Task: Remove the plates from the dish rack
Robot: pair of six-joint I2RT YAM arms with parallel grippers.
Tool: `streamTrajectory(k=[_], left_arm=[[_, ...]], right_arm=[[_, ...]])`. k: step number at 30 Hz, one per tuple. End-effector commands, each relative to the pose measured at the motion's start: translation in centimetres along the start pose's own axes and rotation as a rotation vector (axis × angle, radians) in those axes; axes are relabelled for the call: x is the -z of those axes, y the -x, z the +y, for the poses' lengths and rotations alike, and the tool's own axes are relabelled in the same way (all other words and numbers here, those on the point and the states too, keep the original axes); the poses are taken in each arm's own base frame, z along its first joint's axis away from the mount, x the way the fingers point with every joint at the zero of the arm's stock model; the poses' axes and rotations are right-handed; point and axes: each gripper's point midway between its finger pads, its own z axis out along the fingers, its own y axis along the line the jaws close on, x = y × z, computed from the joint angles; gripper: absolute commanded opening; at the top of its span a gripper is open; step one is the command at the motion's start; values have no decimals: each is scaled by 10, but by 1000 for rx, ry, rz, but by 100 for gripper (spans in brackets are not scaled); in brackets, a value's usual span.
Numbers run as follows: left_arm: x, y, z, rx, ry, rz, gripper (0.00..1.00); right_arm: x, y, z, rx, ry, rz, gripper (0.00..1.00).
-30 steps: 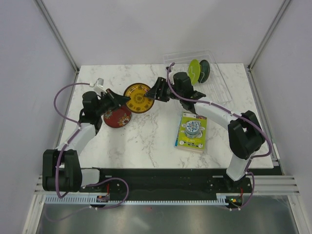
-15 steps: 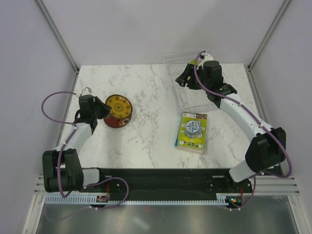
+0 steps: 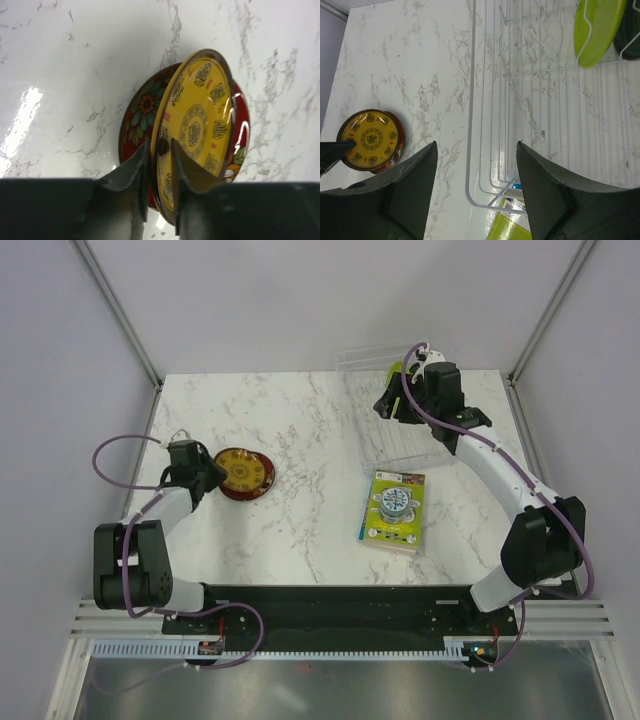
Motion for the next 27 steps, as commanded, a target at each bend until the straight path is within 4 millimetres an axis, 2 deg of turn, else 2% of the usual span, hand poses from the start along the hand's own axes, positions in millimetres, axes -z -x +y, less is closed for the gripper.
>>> streamTrajectory(k=[1,2,3,5,6,7,8,10,12,15,16,17,19,20,22,23,24,25,26,27], left_arm=[[-2,-17,18,-24,69,54,52],[-1,-18,18,-24,70,56,60],[-1,-17,18,-21,70,56,62],[0,-20,19,-20,78,69,69],[0,-19,18,-19,78,70,70],[2,-20,19,-18,85,79,83],[3,-18,18,-18,87,81,85],[6,-14,17,-18,92,72,85],[10,-8,17,-17,110,57,86],[22,9,4,-9,69,7,86],[26,15,0,-8,54,-12,86],[34,26,-12,-7,11,-43,86],[42,36,-25,-21,-38,-66,86],[51,46,-37,-29,-87,-89,86],[58,55,-50,-47,-139,-109,86],[63,61,-61,-55,-178,-115,86],[68,65,-66,-62,-198,-127,86],[71,69,-70,-65,-214,-135,86],[74,73,-75,-71,-233,-143,86],[77,77,-80,-76,-249,-159,86]], right_arm=[[-6,20,-14,46,-61,-26,72],[-13,15,-20,51,-84,-7,72],[-15,21,-22,66,-94,-13,72],[-24,16,-32,81,-138,11,72],[-26,21,-33,88,-149,2,72],[-28,23,-41,103,-188,0,72],[-31,27,-43,112,-205,-5,72],[-35,31,-58,136,-280,-16,72],[-36,42,-62,155,-322,-43,72],[-45,56,-77,208,-404,-65,71],[-55,50,-86,233,-433,-36,71],[-56,63,-87,244,-456,-64,71],[-71,58,-98,274,-490,-42,69],[-73,69,-96,292,-494,-63,69],[-86,65,-104,320,-520,-40,67],[-88,73,-103,335,-525,-56,66],[-91,77,-107,342,-542,-69,65],[-104,68,-113,358,-550,-42,63],[-107,78,-111,380,-547,-59,62],[-111,78,-116,389,-569,-58,61]])
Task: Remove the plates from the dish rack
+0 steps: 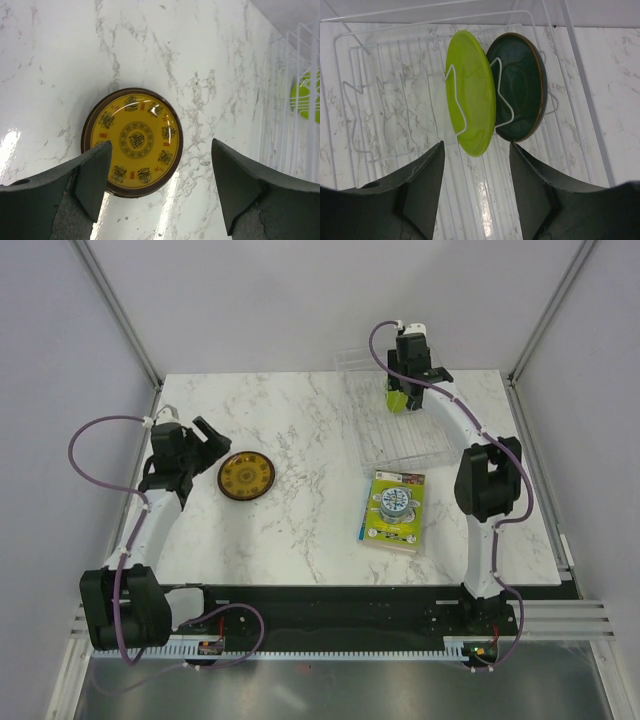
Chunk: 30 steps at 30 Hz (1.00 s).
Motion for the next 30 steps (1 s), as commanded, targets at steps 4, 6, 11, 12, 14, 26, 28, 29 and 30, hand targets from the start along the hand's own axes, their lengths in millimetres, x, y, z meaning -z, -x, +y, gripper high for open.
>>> streamTrajectory(k=[4,6,11,12,14,26,28,29,30], left_arm=[[17,38,-44,-75,-163,-89,86],[16,40,-48,-88,-174,-90,86],[14,44,-51,-101,-183,-97,86],[13,44,-51,-99,-185,-98,86],[10,44,-52,-100,-191,-92,86],[3,33,-47,-76,-192,-66,86],[3,33,-47,-73,-192,-65,86],[3,32,-47,-73,-192,-63,86],[4,33,-48,-72,-193,-68,85]], right_arm=[[-44,7,-11,127,-104,-24,58],[-48,12,-13,139,-120,-37,57],[-65,4,-18,148,-142,-25,56],[-66,3,-19,147,-142,-23,55],[-70,1,-19,147,-137,-22,51],[-58,20,-14,134,-86,-79,0],[-46,29,-16,145,-146,-107,0],[-36,36,-12,176,-161,-129,0],[-31,35,-19,187,-225,-129,0]])
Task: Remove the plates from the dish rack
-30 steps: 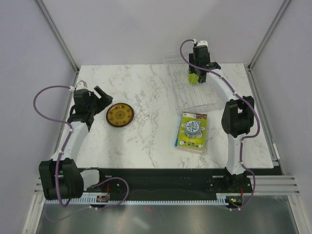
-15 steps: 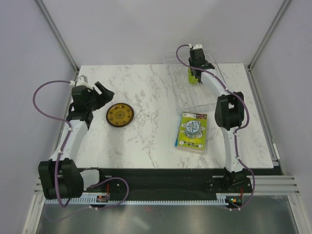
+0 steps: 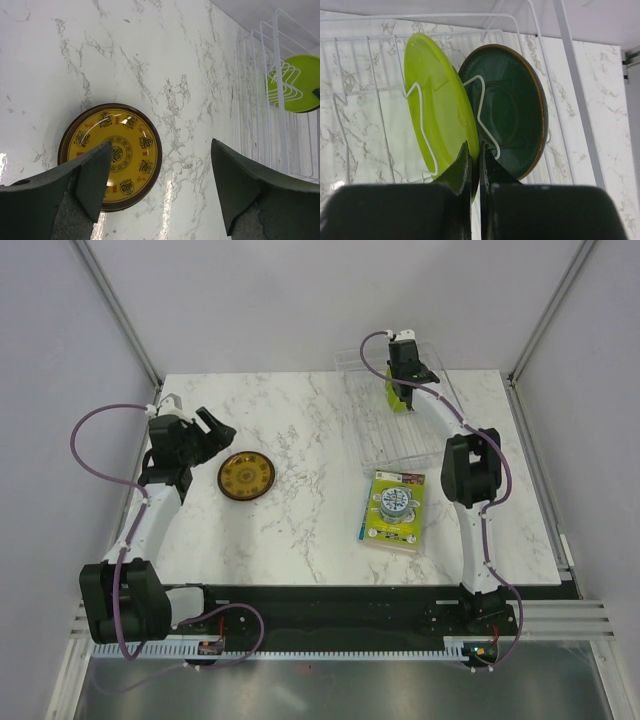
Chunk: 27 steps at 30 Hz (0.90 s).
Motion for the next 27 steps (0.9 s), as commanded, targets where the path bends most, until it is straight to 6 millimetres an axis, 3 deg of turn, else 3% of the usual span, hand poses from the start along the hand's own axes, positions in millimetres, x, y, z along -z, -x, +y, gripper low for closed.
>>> streamTrajectory(k=[1,7,11,13,16,18,19,22,27], left_arm=[[1,12,-11,-25,-46,-40,85],[7,12,-13,-31,-48,-40,85],[9,10,-13,-40,-46,-31,85],[11,10,-14,-43,-51,-28,85],[11,8,-16,-32,-64,-17,84],[10,5,-21,-24,-91,-2,84],[9,2,-21,-21,-101,9,84],[9,-3,-35,-7,-183,27,84],[8,-12,-59,28,-341,54,82]], right_arm=[[48,61,-21,10,-146,-169,0],[90,75,-34,24,-340,-226,0],[123,85,-44,-23,-365,-270,0],[133,80,-44,-34,-362,-267,0],[172,89,-44,-73,-312,-305,0],[185,83,-38,-75,-252,-296,0],[202,89,-36,-128,-205,-322,0],[225,88,-20,-174,-29,-321,0],[248,74,39,-274,344,-233,0]])
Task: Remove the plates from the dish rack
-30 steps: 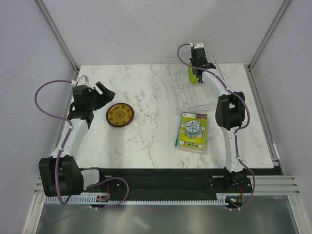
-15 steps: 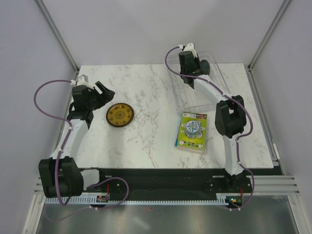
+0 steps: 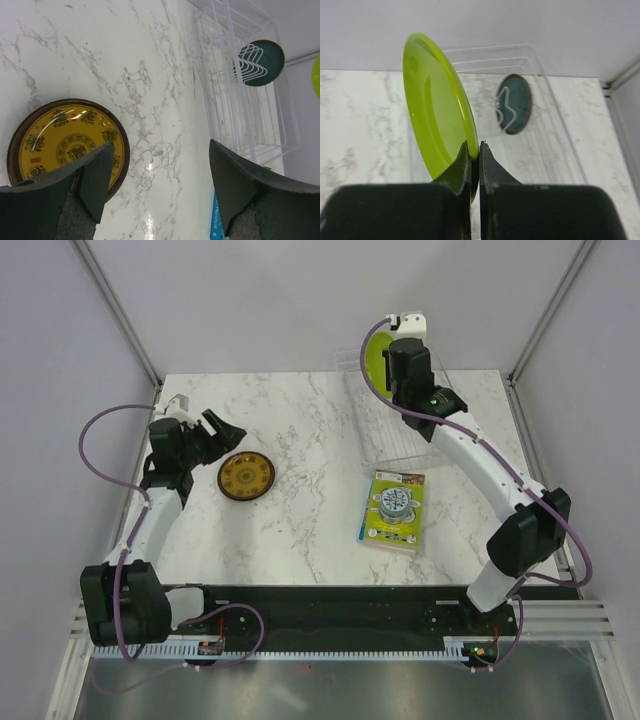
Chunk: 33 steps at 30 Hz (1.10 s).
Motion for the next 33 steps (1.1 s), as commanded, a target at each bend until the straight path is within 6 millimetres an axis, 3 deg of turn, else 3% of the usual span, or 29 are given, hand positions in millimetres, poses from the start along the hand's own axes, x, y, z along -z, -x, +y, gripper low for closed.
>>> streamTrajectory(k=[1,7,10,11,14,21,29,32,33], left_arm=[[-4,-4,-33,20,-185,21,82],[-5,-12,-58,38,-310,73,82],[-2,-12,-70,41,-342,74,82],[-2,-20,-82,36,-370,98,81],[-3,-27,-92,37,-385,112,81],[-9,-47,-85,48,-356,136,81],[-13,-52,-75,37,-317,134,79],[-14,-54,-74,40,-321,135,59],[-15,-53,-73,41,-315,132,36]], right_arm=[[28,-15,57,-188,333,111,0],[52,-49,122,-376,604,224,0],[64,-55,145,-436,682,239,0],[66,-54,151,-455,706,230,0],[77,-58,168,-511,772,244,0],[105,-68,202,-578,887,286,0],[121,-75,217,-647,954,315,0],[128,-80,221,-690,992,340,0],[129,-82,221,-694,998,344,0]])
